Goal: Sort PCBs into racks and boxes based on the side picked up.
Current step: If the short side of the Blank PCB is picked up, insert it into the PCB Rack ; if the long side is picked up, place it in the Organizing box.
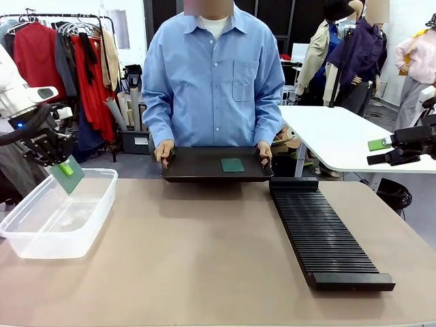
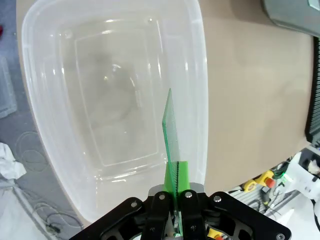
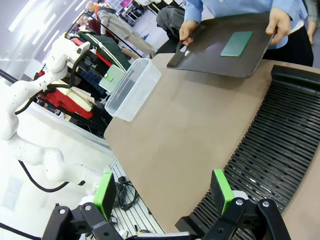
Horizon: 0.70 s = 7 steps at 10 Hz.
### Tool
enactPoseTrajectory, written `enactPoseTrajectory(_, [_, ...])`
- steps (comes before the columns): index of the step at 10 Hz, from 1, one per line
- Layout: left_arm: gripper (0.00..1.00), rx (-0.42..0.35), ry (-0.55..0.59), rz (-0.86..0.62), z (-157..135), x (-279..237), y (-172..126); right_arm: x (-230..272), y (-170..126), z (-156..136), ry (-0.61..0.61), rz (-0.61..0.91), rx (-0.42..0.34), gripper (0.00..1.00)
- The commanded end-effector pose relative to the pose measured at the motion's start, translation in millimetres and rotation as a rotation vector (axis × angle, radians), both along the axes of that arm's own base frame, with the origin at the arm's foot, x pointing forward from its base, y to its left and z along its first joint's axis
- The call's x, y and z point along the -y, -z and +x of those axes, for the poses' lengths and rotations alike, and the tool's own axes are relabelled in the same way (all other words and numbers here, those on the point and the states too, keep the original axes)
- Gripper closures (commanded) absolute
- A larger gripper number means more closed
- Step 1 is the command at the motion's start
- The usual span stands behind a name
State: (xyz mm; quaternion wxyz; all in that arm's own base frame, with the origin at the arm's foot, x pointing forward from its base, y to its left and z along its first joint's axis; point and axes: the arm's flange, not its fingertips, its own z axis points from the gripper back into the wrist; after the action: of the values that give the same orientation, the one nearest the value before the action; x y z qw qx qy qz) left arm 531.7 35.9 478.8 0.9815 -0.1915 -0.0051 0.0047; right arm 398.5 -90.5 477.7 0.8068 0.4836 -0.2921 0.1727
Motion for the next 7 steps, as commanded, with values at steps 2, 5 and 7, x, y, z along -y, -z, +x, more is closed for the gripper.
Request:
enactPoseTrajectory(2, [1.0,-0.009,0.011,0.03,13.4,-0.8,21.8,-0.4,-3.0,1.1,0.007,0.008,-0.001,0.0])
enactPoseTrajectory(5, [1.0,-0.038,0.035,0.034,25.8,-0.4,58.7,-0.4,-3.0,1.1,0.007,0.008,-0.001,0.0])
enactPoseTrajectory(7, [1.0,-0.059,0.045,0.028,34.9,0.4,79.1,-0.4,-3.0,1.1,0.007,0.008,-0.001,0.0])
